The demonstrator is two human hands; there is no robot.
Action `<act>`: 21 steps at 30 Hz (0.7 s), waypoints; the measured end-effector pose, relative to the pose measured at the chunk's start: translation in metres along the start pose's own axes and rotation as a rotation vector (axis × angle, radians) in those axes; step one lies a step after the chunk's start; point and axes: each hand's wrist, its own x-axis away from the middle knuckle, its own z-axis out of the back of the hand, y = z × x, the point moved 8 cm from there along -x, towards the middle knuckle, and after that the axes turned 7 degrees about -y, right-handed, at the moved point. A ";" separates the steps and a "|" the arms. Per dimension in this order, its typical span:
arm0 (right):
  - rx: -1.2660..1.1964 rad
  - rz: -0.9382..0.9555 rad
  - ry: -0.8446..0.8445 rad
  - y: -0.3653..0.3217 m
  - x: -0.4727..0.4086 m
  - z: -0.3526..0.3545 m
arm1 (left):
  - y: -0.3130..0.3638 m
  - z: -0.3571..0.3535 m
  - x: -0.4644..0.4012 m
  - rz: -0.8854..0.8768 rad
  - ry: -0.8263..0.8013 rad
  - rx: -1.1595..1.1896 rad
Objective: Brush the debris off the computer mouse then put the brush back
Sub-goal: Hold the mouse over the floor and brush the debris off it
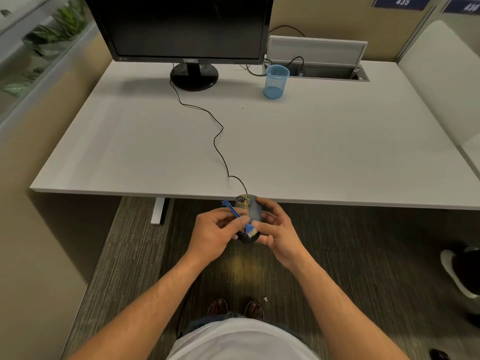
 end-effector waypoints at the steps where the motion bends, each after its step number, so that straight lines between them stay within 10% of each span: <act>1: -0.008 -0.002 -0.002 0.001 0.000 0.000 | -0.001 -0.002 0.001 -0.001 -0.003 -0.025; 21: -0.098 0.014 0.039 0.003 0.006 0.013 | -0.002 0.016 0.020 -0.016 0.091 -0.057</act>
